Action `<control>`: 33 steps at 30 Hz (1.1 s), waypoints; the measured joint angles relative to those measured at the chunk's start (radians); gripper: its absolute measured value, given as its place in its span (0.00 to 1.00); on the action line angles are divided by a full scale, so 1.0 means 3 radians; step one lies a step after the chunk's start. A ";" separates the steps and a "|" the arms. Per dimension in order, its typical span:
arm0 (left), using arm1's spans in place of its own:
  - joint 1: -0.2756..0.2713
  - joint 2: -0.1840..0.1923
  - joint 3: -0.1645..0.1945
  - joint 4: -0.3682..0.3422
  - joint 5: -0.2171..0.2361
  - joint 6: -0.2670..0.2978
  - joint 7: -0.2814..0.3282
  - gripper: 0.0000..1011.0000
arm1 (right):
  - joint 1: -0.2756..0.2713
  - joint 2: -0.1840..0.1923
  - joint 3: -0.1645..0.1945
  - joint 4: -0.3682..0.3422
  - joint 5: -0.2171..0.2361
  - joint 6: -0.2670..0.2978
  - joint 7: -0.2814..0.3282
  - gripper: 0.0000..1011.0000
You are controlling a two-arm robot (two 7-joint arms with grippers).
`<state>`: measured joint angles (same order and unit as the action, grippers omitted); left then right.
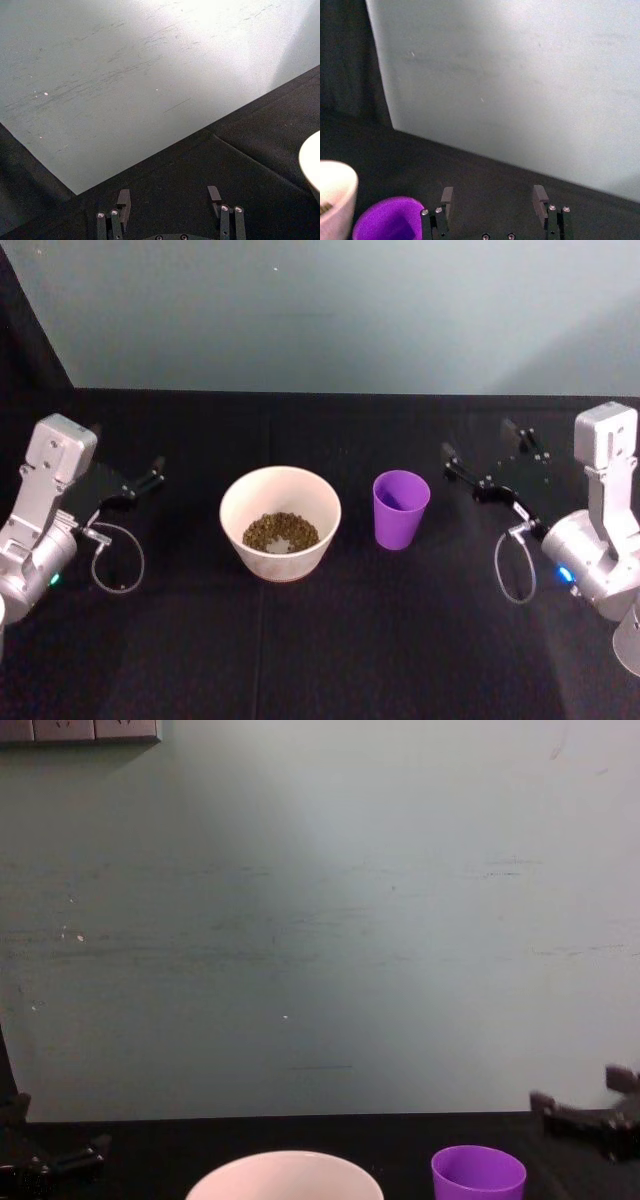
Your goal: Pick up the cup and pour the mung beans from the cup into the bowl.
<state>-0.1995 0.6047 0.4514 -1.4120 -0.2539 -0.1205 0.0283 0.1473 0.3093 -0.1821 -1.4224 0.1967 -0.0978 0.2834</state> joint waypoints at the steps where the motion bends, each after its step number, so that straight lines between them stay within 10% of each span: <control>1: 0.0000 0.0000 0.0000 0.0000 0.0000 0.0000 0.0000 0.99 | -0.0002 -0.0002 0.0005 0.0045 -0.0016 0.0005 -0.0013 0.99; 33: 0.0000 0.0000 0.0000 0.0000 0.0000 0.0000 0.0000 0.99 | -0.0030 -0.0075 0.0072 0.0182 -0.0103 -0.0013 -0.0128 0.99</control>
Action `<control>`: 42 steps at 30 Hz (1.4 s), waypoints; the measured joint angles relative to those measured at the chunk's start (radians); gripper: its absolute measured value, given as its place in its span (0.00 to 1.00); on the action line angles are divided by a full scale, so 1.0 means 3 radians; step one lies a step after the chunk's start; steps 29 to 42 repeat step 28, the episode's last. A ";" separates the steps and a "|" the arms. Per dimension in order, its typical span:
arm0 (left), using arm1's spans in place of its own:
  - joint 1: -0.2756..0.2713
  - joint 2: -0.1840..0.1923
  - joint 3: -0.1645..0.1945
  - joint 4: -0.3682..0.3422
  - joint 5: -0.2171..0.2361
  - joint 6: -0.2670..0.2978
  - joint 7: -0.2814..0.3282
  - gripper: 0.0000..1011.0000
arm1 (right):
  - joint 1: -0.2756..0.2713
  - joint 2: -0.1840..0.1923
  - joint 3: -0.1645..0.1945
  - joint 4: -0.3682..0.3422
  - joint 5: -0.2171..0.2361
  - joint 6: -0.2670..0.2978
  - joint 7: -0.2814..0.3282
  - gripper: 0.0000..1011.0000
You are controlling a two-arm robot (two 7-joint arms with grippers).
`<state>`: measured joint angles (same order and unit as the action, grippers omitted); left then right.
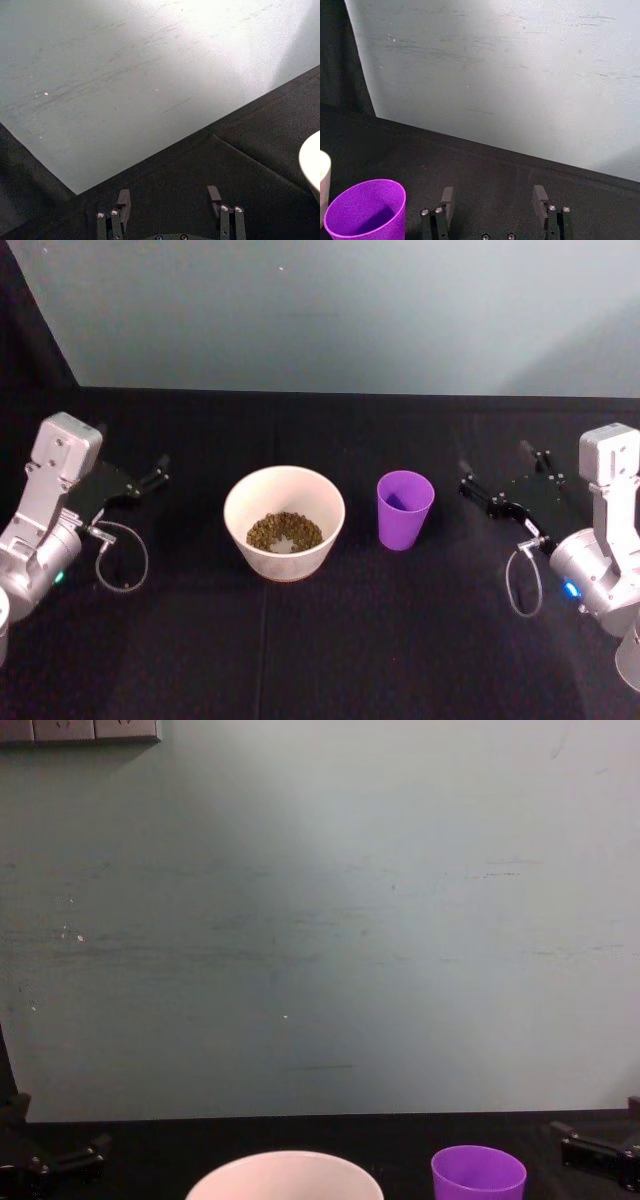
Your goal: Pick up the cup and pour the mung beans from the cup into the bowl.
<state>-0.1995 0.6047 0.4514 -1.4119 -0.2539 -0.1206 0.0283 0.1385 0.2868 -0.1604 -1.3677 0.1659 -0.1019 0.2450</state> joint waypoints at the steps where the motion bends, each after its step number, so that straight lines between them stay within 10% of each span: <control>1: 0.0000 0.0000 0.0000 0.0000 0.0000 0.0000 0.0000 0.99 | 0.0000 0.0000 0.0000 0.0000 0.0000 0.0000 0.0000 0.99; 42: 0.0000 0.0000 0.0000 0.0000 0.0000 0.0000 0.0000 0.99 | 0.0002 0.0004 -0.0001 -0.0001 0.0006 0.0004 0.0010 0.99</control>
